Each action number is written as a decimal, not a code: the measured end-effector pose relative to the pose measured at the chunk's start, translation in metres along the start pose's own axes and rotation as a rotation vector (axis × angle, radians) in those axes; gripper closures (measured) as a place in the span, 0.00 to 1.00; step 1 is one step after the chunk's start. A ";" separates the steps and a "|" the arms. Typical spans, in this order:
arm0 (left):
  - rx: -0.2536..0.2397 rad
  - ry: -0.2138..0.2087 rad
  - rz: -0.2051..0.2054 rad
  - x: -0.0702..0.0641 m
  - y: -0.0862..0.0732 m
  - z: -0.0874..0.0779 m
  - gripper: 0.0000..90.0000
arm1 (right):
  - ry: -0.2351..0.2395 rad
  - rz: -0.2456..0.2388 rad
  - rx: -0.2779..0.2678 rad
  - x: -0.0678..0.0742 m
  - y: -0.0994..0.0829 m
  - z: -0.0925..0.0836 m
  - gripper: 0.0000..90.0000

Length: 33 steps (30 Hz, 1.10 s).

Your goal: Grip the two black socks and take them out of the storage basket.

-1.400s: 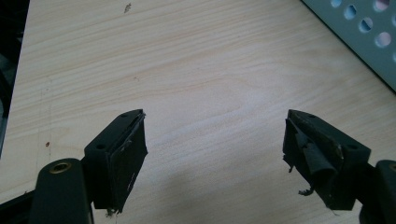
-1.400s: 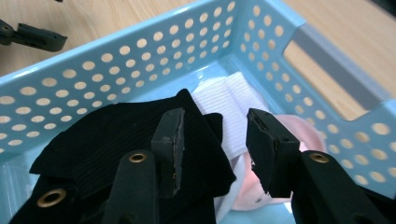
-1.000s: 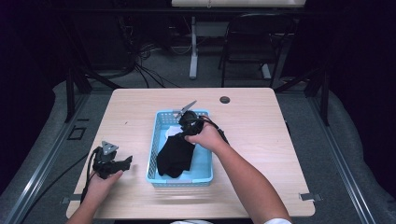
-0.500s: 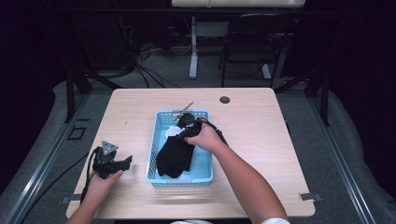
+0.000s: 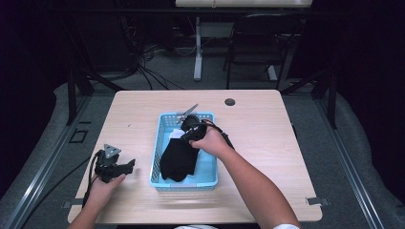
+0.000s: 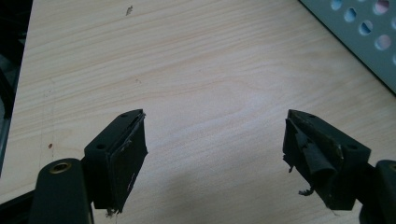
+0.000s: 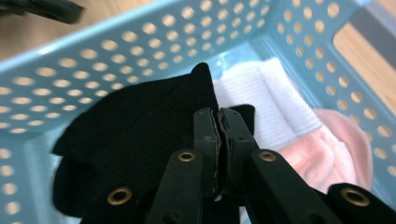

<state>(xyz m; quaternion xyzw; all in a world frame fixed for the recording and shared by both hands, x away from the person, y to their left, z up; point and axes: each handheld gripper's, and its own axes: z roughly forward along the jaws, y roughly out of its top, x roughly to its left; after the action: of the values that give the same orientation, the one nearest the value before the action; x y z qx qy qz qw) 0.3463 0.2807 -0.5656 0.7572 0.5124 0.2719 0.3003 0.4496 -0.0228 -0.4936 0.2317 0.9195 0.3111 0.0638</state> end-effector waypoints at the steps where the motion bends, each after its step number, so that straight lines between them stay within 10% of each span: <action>1: 0.000 0.001 -0.001 0.000 0.000 0.000 0.24 | 0.002 -0.010 -0.008 0.003 0.001 -0.005 0.96; 20: 0.002 0.004 -0.002 0.000 0.000 0.000 0.24 | -0.041 -0.161 -0.134 0.046 0.020 -0.105 0.97; 33: 0.003 0.004 -0.002 0.000 0.000 0.000 0.24 | -0.067 -0.191 -0.159 0.055 0.023 -0.129 0.97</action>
<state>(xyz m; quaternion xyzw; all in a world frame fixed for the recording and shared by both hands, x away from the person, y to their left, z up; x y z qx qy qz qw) 0.3464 0.2806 -0.5658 0.7565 0.5142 0.2725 0.2984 0.3764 -0.0511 -0.3751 0.1476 0.9071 0.3676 0.1421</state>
